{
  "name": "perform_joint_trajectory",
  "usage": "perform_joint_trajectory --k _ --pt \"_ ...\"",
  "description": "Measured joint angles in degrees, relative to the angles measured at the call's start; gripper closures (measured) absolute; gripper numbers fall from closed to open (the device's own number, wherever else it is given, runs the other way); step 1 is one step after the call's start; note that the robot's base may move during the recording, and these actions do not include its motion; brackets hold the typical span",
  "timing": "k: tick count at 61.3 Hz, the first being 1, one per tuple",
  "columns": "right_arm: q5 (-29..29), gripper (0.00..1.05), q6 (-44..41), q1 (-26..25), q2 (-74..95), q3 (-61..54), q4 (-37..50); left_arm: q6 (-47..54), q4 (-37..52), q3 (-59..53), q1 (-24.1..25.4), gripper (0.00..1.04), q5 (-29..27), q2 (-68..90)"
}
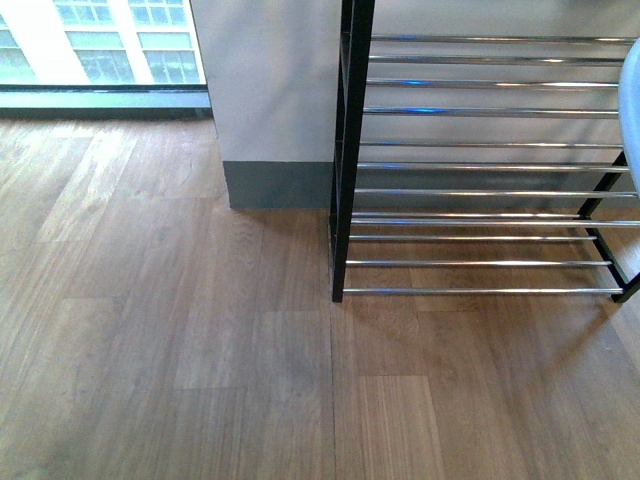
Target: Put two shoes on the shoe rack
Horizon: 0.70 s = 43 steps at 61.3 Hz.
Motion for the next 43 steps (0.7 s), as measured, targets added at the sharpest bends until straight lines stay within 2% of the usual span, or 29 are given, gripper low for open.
perform_joint_trajectory --k 43 --pt "0.02 1.03 0.02 0.0 0.0 -0.07 0.0 0.0 0.0 -0.04 0.0 1.03 -0.02 0.0"
